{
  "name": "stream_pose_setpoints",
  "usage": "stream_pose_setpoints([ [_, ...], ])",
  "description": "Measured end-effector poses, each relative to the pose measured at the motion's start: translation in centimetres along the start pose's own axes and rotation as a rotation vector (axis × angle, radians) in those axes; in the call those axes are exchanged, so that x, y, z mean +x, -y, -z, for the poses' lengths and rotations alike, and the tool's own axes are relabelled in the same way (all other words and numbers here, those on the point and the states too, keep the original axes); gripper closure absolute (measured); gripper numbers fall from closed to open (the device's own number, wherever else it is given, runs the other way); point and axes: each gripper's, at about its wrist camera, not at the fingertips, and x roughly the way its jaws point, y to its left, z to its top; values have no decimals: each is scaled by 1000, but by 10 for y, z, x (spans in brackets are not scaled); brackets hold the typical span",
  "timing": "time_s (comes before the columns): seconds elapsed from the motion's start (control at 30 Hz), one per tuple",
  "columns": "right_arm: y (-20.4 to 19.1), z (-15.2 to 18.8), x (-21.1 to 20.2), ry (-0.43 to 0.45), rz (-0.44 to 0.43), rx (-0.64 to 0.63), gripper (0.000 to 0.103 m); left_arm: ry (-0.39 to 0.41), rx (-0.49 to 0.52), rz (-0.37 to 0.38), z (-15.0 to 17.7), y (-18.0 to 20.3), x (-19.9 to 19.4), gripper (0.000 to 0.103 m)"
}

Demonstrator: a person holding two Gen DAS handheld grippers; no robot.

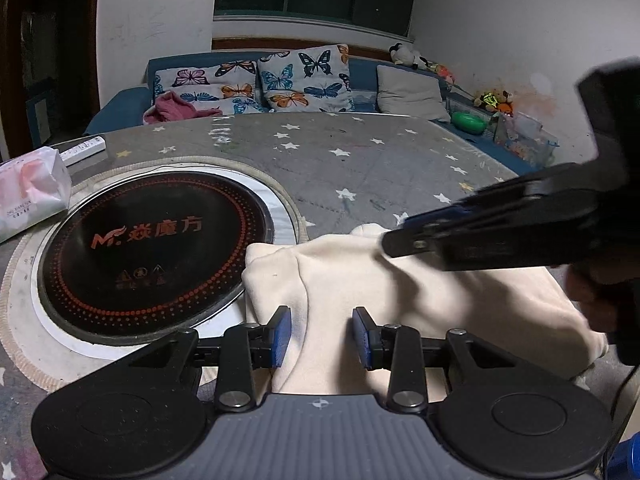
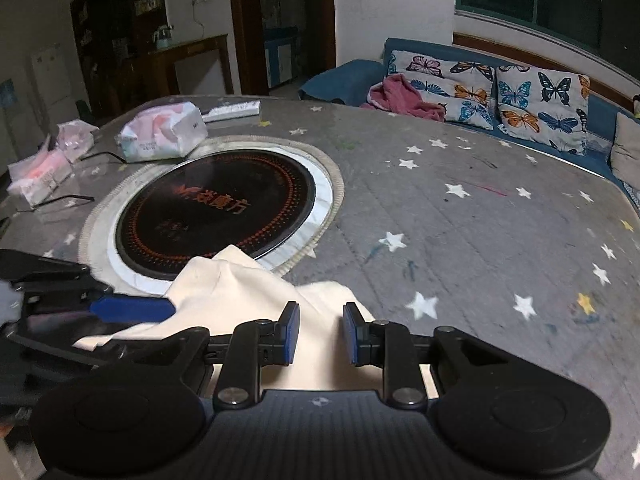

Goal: Fold clothes

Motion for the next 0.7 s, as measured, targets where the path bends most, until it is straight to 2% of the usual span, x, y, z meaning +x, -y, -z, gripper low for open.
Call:
stream_pose_setpoints([
  [0.1,-5,-2,17,-24,29,-14,80,3,-5,6,1,-2,1,66],
  [0.23,-3,-4,13,-20,20,-12,80,6,-11,10,2,-2,2,66],
  [0.4,-1,4,-17,0,9,-34,80,10,-18,3,4,0,1,66],
  [0.57,-5,34,-54,-11,-25,-62,80,18,1,-15,4,4,-2,64],
  [0.7,-2,59,-72,-33,-13,-47,74,23,19,-41,5,8,-5,58],
])
